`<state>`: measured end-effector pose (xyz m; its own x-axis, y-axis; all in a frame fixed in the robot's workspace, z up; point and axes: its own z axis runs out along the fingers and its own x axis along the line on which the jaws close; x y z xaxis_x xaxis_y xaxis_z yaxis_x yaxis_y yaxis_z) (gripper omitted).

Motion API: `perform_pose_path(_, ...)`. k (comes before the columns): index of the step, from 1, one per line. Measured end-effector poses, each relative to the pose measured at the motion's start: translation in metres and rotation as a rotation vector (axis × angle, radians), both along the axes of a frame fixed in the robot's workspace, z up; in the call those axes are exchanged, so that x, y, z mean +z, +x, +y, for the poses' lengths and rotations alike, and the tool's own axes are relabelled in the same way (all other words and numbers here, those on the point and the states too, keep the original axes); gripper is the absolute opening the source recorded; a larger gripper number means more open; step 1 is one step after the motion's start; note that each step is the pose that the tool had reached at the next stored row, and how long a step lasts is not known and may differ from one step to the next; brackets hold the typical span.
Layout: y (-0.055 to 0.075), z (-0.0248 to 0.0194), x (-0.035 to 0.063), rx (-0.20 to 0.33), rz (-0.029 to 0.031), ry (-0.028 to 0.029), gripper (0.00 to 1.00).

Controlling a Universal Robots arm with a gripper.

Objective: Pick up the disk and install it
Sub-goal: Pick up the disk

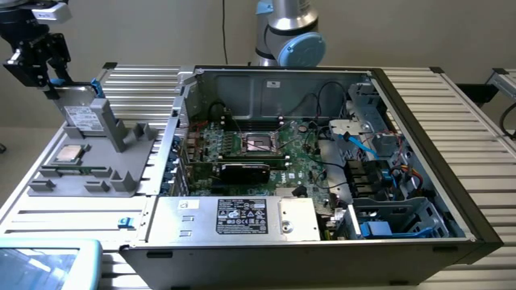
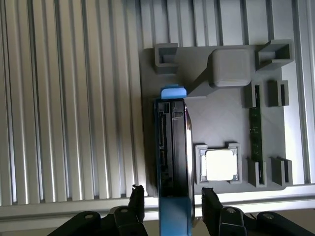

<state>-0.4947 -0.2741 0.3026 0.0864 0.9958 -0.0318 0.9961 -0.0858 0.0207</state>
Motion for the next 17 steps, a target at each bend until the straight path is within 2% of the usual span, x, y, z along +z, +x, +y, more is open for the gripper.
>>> perform_pose_path(6, 0.0, 0.0, -0.0001, -0.042, 0.0, 0.0001, 0.58)
perform_pose_path(17, 0.0, 0.0, -0.0033, -0.042, -0.0001, 0.0002, 0.58)
